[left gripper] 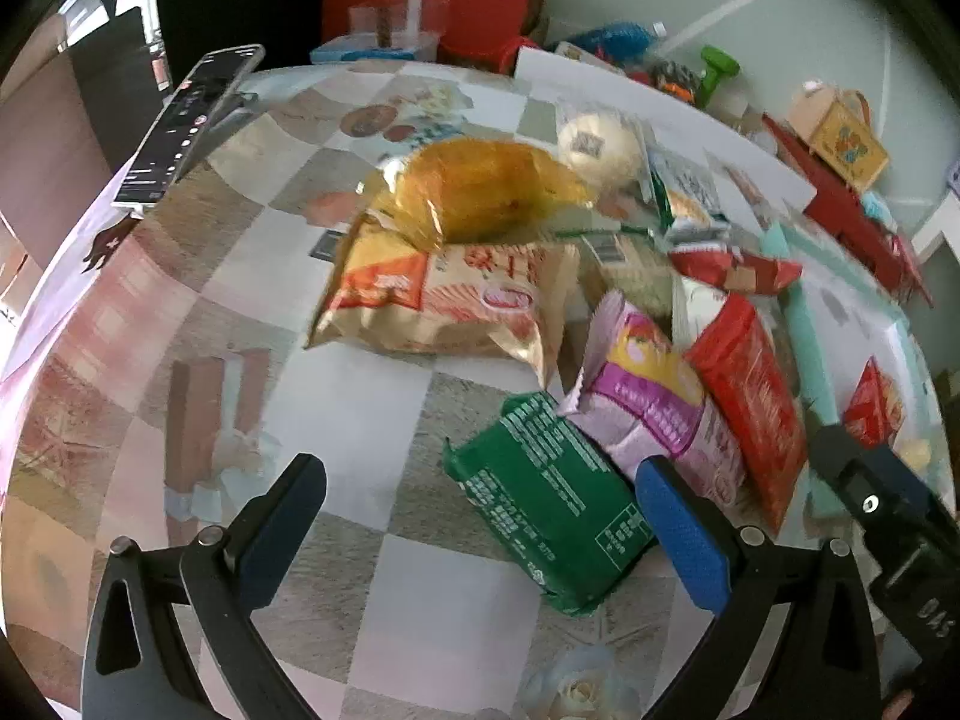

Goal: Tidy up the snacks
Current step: 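Move the left tool to the green packet while the right tool approaches the pink Swiss roll, then close the left tool on the green packet while the right tool grasps the pink Swiss roll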

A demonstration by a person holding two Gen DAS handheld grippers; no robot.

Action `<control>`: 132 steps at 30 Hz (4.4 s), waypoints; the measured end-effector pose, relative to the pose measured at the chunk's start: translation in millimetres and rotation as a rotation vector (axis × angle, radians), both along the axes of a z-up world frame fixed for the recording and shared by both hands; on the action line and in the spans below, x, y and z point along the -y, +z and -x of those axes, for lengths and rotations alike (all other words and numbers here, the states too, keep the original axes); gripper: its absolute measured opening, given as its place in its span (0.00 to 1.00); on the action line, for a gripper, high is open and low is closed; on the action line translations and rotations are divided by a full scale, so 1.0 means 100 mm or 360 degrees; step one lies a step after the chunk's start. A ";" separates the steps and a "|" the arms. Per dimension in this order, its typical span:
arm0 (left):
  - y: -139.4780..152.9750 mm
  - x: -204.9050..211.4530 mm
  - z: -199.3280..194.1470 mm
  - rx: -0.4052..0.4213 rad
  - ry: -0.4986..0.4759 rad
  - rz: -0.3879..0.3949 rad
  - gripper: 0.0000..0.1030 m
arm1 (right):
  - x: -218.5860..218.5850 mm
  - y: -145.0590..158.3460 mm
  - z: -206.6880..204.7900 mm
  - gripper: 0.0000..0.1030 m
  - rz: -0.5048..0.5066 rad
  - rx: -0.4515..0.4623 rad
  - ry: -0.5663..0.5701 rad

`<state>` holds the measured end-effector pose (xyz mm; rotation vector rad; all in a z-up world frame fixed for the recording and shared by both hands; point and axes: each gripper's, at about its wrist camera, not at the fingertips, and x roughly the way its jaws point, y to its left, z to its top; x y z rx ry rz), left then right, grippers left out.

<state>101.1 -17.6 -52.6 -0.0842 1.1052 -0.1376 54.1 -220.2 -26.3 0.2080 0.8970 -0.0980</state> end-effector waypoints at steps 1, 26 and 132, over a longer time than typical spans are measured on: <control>-0.02 0.02 -0.01 -0.0005 -0.0009 -0.0014 1.00 | 0.00 0.00 0.00 1.00 0.0001 -0.0003 -0.0001; -0.08 -0.52 -0.11 -0.0080 0.0155 -0.0033 1.00 | -0.43 -0.04 -0.09 1.00 0.0071 -0.0002 0.0235; -0.08 -0.55 -0.15 0.0045 0.0097 -0.0123 0.43 | -1.18 -0.43 -0.39 0.53 0.0244 -0.0123 0.0585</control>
